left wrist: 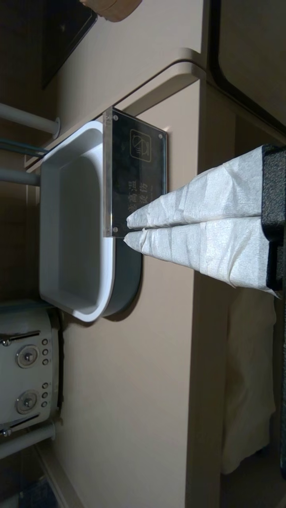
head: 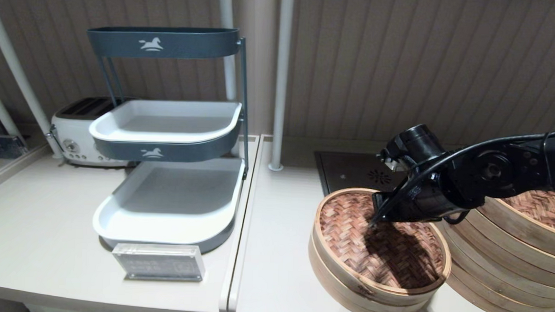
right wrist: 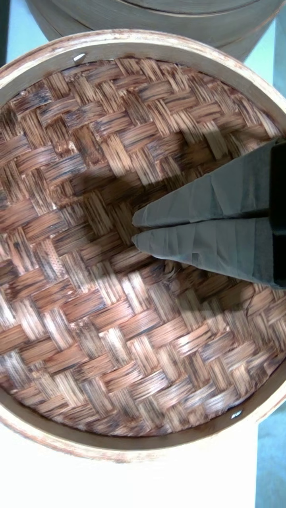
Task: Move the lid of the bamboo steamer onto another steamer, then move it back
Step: Pick up the steamer
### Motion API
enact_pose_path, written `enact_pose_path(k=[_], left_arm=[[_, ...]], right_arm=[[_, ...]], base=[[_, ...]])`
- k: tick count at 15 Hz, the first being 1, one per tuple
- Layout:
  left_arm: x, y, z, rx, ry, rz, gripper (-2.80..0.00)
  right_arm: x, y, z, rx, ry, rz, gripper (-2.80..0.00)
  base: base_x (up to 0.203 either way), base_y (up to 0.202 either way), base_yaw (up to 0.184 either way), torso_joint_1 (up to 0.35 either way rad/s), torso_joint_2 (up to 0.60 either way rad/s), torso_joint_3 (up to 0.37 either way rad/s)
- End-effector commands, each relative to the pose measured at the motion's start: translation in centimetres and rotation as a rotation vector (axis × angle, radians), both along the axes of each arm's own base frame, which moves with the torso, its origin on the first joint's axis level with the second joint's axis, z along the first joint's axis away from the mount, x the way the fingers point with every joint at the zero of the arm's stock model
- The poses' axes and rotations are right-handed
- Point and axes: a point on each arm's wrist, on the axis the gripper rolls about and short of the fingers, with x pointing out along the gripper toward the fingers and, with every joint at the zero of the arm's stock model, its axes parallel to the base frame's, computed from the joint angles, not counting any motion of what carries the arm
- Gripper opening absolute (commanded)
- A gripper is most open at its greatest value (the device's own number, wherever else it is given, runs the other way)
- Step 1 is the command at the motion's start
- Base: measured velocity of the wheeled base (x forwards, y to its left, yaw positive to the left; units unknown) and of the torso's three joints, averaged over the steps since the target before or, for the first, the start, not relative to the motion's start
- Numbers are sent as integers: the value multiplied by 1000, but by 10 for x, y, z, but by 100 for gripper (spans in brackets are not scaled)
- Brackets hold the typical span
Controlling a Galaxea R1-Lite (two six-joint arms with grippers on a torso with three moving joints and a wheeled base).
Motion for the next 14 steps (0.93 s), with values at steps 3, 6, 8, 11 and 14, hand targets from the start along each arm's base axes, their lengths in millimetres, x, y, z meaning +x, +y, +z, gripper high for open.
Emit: enact_pose_path(k=[3, 6, 8, 11, 14], left_arm=[[2, 0, -8, 0, 26, 0, -280], [2, 0, -8, 0, 26, 0, -280], [2, 0, -8, 0, 28, 0, -280], [2, 0, -8, 0, 28, 0, -280], [2, 0, -8, 0, 28, 0, -280]], right_arm=[[8, 5, 13, 60, 9, -74, -280], [10, 9, 26, 97, 63, -131, 0], [12, 11, 32, 116, 108, -169, 0], [17, 14, 29, 158, 221, -189, 0], [26, 19, 23, 188, 290, -259, 0]], base=[[0, 0, 0, 0, 0, 0], [0, 0, 0, 0, 0, 0], [0, 0, 0, 0, 0, 0], [0, 0, 0, 0, 0, 0], [0, 0, 0, 0, 0, 0]])
